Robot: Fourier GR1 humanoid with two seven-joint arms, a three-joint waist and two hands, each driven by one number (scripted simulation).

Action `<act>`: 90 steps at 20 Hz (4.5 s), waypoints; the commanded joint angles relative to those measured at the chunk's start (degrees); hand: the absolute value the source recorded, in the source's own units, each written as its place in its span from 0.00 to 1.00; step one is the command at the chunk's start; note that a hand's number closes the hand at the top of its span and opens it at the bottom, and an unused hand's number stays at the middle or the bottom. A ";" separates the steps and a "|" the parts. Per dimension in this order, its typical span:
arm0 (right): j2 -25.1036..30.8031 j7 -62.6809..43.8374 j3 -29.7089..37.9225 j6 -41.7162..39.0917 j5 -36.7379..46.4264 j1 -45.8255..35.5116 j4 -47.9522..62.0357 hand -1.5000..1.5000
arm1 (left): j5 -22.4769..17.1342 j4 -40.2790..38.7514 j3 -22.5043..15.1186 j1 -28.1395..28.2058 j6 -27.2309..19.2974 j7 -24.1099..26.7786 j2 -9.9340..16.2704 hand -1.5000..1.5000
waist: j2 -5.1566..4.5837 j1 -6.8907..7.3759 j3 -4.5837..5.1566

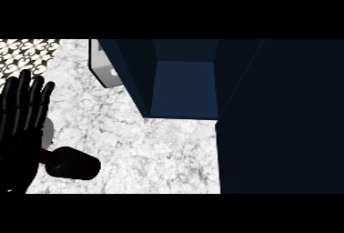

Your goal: Pick up the wine, place it into the cabinet and close the cabinet

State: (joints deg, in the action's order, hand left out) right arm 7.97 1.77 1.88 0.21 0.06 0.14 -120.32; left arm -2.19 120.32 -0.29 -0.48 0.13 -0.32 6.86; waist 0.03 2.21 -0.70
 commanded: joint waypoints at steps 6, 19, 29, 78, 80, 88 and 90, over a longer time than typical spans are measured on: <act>-0.25 0.08 -1.94 -5.63 -6.93 6.21 -2.54 0.00 | -17.69 7.05 -6.88 11.08 25.63 3.78 10.16 0.00 | 0.76 -1.95 0.80; 4.10 -17.55 -5.83 -10.72 -17.30 11.71 -17.65 0.00 | -45.48 18.32 0.10 37.72 38.62 -2.72 20.47 0.00 | 0.24 -1.55 0.72; 4.69 -23.16 -5.12 -8.29 -18.51 8.99 -22.40 0.00 | -52.58 24.17 6.34 42.94 36.11 -2.12 25.22 0.00 | 0.21 -1.96 0.63; 3.62 -36.39 -5.58 -3.26 -17.07 1.63 -30.56 0.00 | -51.11 -20.01 14.88 11.23 39.56 -14.58 22.87 0.00 | 0.09 -3.30 0.75; 4.53 -36.82 -2.70 -3.68 -19.55 -2.28 -25.59 0.00 | -46.86 -22.90 18.09 13.48 45.18 -11.56 20.89 0.00 | 0.04 -2.45 0.74; 2.63 -32.73 -3.31 -7.22 -18.56 5.12 -28.47 0.00 | -34.70 -34.27 19.72 8.05 50.97 -4.03 16.20 0.00 | 0.09 -3.14 0.75; 3.83 -37.16 -0.62 -4.45 -20.11 -2.55 -25.55 0.00 | -33.45 -34.07 19.27 7.78 51.01 -3.84 15.19 0.00 | 0.04 -2.45 0.75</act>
State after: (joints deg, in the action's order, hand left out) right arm 11.62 -30.15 -0.67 -5.93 -14.94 -1.90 -138.43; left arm -39.95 89.86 18.58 8.47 48.34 -6.79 23.86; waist 0.09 -0.58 0.03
